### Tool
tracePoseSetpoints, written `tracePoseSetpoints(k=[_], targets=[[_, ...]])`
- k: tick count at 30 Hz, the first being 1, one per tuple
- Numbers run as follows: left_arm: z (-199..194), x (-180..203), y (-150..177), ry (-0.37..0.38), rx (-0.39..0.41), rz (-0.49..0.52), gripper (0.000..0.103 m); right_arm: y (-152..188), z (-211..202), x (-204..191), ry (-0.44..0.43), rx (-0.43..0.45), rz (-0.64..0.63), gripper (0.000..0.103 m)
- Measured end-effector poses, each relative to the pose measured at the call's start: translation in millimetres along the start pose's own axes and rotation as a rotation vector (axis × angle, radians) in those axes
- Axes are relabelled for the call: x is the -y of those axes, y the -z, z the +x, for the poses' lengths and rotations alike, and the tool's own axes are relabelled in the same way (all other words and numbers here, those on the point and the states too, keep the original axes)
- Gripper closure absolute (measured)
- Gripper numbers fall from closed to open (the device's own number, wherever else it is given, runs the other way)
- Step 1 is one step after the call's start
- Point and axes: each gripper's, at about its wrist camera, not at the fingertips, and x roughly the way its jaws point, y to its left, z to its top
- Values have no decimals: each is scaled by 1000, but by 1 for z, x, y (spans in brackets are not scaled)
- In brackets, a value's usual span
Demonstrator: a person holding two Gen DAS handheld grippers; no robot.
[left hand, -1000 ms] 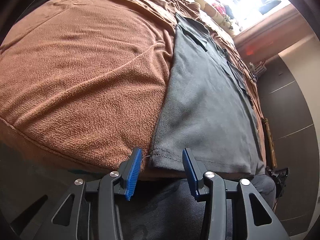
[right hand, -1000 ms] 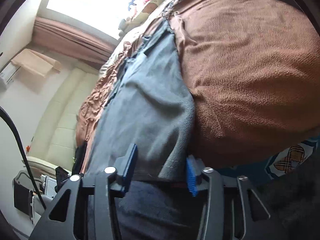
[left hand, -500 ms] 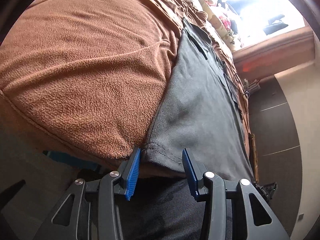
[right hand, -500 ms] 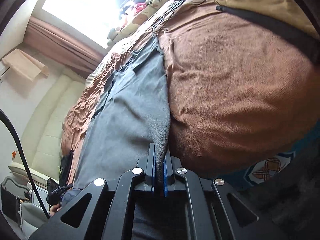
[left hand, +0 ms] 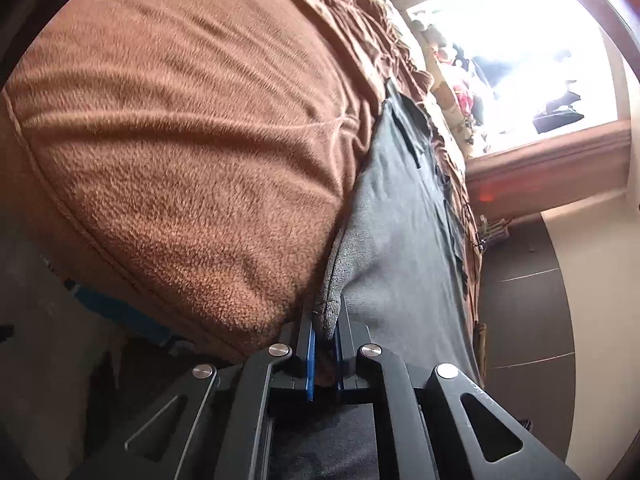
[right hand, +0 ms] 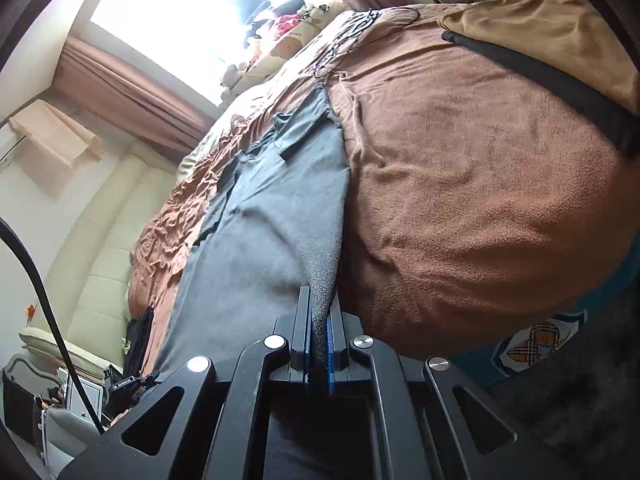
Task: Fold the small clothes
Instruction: 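Lift the hem with both tools and fold it toward the collar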
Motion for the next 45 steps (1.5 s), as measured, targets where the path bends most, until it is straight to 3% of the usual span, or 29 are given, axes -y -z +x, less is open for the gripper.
tracePoseSetpoints(k=[9,20,33,45], targets=[[-56,46,-15,87,120,68,98,-8,-14,-29,-68,35,-25,101],[-124,82,-20,163,219,138,98,-3,-56,-45,-71,128,-19,101],[-214,113,-2,289,347,186,98,10,-98,-60,-165,188,-42,101],[-278,137,17,342,430,220,98,10,-115,-78,-241,244,-97,101]])
